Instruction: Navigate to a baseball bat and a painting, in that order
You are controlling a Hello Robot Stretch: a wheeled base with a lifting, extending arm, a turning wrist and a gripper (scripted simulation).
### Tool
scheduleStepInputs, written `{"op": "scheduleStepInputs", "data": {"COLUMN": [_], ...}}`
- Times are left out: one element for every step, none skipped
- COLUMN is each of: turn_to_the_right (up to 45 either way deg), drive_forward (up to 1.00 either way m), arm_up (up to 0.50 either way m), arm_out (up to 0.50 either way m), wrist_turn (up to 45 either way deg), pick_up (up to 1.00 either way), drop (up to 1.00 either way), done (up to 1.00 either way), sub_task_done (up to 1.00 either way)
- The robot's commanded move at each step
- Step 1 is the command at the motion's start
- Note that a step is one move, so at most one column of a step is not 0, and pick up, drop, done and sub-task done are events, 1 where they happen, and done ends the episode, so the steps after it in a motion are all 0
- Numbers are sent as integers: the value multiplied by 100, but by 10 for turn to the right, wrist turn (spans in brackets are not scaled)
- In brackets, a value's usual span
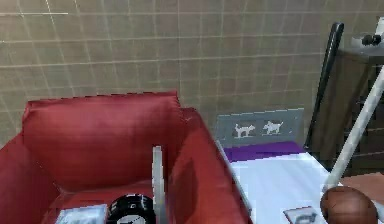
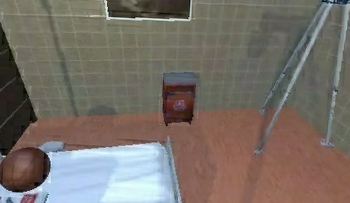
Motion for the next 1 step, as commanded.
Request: {"op": "scheduleStepInputs", "data": {"turn_to_the_right": [-450], "drive_forward": [0], "arm_up": [0], "arm_out": [0], "wrist_turn": [0], "pick_up": [0], "drop": [0], "done": [0], "sub_task_done": [0]}}
